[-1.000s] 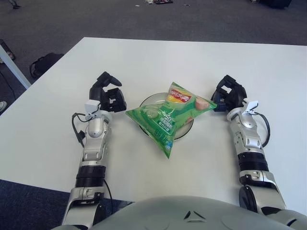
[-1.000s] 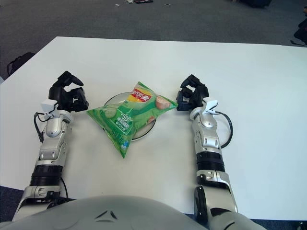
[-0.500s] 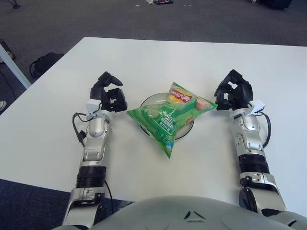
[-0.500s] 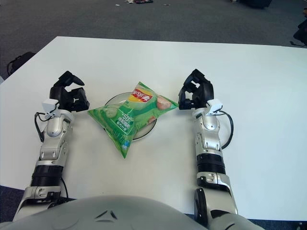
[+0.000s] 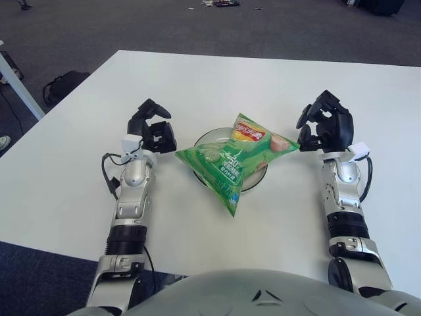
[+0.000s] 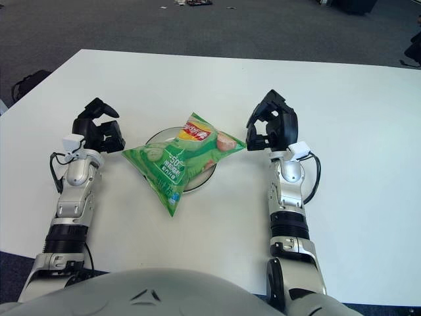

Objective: Put the snack into the plate.

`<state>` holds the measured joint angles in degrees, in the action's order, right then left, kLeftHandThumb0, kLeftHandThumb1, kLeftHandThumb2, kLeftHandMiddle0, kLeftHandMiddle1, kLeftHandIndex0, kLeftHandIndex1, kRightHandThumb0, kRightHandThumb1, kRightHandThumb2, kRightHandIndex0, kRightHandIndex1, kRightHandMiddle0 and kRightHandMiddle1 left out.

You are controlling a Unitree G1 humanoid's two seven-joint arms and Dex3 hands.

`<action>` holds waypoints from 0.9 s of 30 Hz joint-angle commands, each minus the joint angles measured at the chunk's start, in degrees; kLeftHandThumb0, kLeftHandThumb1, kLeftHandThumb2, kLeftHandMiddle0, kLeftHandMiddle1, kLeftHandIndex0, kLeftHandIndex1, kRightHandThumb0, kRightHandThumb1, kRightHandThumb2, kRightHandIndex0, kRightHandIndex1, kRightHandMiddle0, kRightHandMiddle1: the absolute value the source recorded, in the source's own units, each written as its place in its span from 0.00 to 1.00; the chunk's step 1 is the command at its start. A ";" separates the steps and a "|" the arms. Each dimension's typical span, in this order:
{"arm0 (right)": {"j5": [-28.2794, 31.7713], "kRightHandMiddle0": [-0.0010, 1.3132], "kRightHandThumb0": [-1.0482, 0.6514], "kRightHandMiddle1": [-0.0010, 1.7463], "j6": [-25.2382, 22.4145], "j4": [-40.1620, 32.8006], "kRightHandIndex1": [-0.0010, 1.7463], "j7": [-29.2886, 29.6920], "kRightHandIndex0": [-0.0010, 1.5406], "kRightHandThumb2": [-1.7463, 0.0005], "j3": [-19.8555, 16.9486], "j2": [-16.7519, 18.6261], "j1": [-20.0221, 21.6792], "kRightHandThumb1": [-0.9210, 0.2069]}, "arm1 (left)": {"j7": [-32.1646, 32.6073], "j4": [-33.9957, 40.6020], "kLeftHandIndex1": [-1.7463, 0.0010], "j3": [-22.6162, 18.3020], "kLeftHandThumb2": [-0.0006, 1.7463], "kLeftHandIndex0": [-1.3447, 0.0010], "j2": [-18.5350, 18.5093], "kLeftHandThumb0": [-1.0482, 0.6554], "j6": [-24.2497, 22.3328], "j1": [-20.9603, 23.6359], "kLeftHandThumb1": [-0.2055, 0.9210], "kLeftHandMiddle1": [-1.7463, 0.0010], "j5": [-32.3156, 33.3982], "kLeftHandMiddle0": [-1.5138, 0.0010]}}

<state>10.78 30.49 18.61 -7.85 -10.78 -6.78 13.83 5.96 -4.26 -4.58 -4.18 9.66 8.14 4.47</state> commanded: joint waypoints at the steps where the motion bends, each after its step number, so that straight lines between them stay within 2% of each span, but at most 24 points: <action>1: 1.67 0.54 0.61 1.00 0.25 5.92 0.94 0.82 0.61 0.00 0.09 5.95 -8.71 0.90 | -1.79 -3.35 0.00 -0.13 0.86 0.44 1.21 0.29 0.01 -0.22 0.33 0.00 1.14 0.06; 10: 2.64 0.54 0.61 1.00 -3.34 4.95 0.95 1.02 0.60 0.00 0.00 5.81 -8.51 0.90 | -3.74 -5.65 0.00 -0.72 0.86 0.45 0.97 0.30 -1.06 2.70 0.34 0.00 2.78 0.07; 27: 7.75 0.54 0.61 1.00 -15.43 0.97 0.95 1.23 0.61 0.00 -1.02 6.16 -8.65 0.90 | -5.51 -9.34 0.00 -1.28 0.85 0.46 -0.44 0.30 -3.90 8.31 0.35 0.00 2.02 0.08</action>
<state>16.77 17.24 16.37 -6.87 -11.73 -5.51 13.58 1.25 -12.04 -5.60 -4.36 6.42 14.55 6.51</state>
